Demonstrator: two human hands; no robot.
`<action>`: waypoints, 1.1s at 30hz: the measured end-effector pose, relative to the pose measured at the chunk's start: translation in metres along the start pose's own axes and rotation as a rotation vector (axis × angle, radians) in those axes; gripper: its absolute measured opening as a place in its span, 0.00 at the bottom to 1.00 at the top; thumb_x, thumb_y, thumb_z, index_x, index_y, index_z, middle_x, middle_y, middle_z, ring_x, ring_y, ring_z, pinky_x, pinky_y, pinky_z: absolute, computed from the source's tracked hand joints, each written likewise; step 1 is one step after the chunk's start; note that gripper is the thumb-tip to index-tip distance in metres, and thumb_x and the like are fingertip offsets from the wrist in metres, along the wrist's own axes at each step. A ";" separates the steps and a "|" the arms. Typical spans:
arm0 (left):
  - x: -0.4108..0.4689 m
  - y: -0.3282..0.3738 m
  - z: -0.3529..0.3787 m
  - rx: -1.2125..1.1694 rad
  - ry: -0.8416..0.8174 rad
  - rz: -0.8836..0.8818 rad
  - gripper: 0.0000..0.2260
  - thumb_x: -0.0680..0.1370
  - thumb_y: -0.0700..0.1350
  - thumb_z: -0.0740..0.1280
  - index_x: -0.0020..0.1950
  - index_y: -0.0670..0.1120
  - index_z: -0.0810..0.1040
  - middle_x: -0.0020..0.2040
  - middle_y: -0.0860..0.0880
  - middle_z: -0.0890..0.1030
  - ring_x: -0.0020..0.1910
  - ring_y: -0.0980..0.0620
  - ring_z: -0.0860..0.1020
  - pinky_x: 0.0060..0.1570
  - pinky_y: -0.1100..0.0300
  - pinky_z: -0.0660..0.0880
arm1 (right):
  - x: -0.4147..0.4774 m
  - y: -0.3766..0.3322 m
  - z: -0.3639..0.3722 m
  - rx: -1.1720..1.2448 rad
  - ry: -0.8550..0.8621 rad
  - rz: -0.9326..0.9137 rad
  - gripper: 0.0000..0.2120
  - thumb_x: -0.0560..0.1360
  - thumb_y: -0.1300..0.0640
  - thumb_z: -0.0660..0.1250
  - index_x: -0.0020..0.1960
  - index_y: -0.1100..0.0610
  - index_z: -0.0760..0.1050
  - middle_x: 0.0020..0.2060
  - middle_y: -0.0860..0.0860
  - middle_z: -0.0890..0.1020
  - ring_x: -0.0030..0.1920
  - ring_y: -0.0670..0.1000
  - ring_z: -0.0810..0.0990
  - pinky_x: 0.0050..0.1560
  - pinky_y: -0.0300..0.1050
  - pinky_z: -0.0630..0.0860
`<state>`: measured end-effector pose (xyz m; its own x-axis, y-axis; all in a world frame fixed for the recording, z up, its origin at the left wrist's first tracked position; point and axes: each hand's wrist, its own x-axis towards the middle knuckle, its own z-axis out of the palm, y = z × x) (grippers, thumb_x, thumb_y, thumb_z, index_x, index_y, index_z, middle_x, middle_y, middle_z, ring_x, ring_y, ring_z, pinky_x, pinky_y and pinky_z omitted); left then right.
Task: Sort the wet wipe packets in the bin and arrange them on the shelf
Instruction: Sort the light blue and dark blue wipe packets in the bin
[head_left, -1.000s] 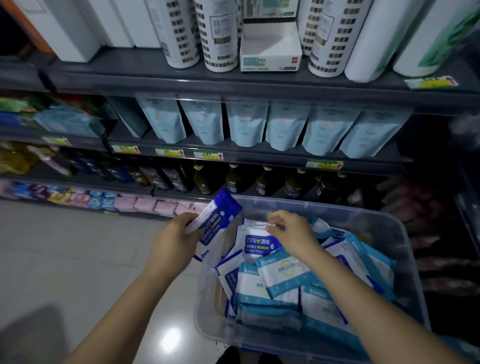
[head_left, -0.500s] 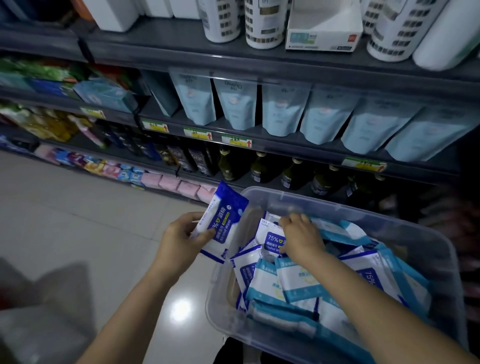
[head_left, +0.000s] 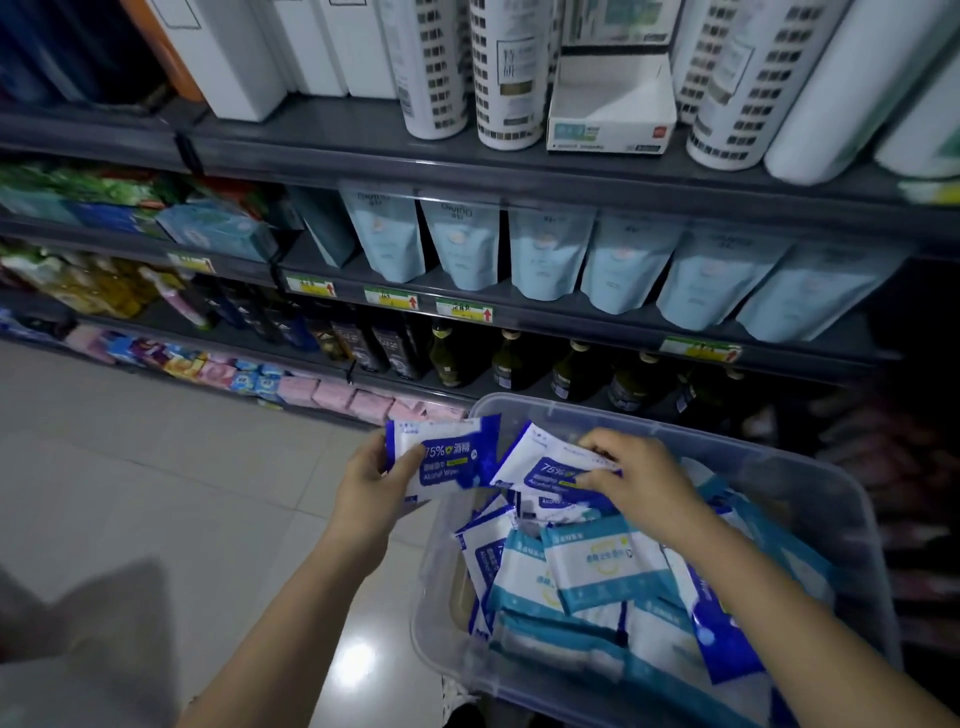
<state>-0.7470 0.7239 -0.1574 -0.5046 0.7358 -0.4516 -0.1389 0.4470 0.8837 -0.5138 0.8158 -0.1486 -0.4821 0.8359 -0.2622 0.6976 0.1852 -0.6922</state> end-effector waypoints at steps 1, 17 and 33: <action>-0.001 0.003 0.003 0.000 -0.030 0.015 0.06 0.80 0.40 0.63 0.50 0.51 0.75 0.46 0.49 0.83 0.43 0.51 0.82 0.43 0.52 0.80 | -0.002 -0.009 -0.008 0.092 -0.043 -0.012 0.10 0.72 0.61 0.71 0.43 0.48 0.74 0.38 0.46 0.81 0.40 0.49 0.79 0.40 0.41 0.73; -0.013 0.025 0.041 -0.150 -0.234 0.118 0.14 0.76 0.35 0.66 0.61 0.38 0.71 0.52 0.40 0.82 0.51 0.40 0.81 0.45 0.51 0.81 | 0.028 -0.069 0.015 0.587 0.022 0.015 0.16 0.75 0.61 0.68 0.59 0.48 0.70 0.53 0.52 0.81 0.50 0.50 0.82 0.50 0.50 0.80; 0.002 -0.014 -0.011 -0.180 0.071 -0.089 0.13 0.77 0.38 0.65 0.60 0.46 0.69 0.49 0.49 0.79 0.46 0.53 0.80 0.35 0.61 0.79 | 0.057 0.036 0.073 -0.741 -0.195 0.130 0.18 0.74 0.54 0.67 0.63 0.53 0.72 0.63 0.52 0.72 0.67 0.55 0.65 0.62 0.53 0.64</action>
<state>-0.7551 0.7136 -0.1696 -0.5416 0.6568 -0.5247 -0.3324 0.4060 0.8513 -0.5547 0.8330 -0.2379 -0.4084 0.7812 -0.4721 0.8942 0.4462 -0.0352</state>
